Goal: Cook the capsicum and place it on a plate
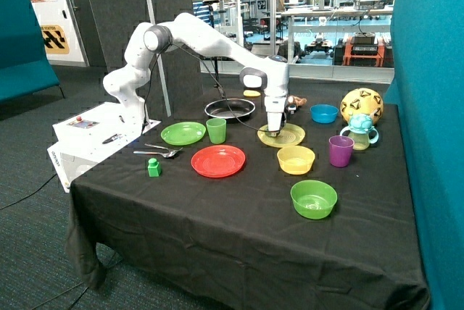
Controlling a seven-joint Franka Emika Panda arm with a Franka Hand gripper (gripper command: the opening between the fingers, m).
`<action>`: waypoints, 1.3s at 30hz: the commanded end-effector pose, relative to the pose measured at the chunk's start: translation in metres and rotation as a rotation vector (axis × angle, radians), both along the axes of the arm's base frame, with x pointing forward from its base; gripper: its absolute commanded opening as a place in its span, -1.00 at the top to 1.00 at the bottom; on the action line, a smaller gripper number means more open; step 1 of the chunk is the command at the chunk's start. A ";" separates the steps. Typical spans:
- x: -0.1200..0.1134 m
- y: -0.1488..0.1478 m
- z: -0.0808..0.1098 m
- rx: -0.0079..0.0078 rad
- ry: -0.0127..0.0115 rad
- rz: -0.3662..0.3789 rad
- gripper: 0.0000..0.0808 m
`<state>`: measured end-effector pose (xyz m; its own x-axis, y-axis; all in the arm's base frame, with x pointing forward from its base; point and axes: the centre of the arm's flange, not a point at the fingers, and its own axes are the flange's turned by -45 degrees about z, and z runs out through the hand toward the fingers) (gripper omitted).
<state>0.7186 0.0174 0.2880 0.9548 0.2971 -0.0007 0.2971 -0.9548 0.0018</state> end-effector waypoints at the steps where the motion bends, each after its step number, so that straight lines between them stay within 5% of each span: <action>1: -0.003 -0.004 -0.005 0.0019 -0.0001 0.003 1.00; 8: -0.006 -0.006 0.000 0.0019 -0.0001 0.008 1.00; 24: -0.048 -0.004 0.048 0.0019 0.0000 0.113 1.00; 39: -0.111 0.026 0.077 0.0019 0.0001 0.189 1.00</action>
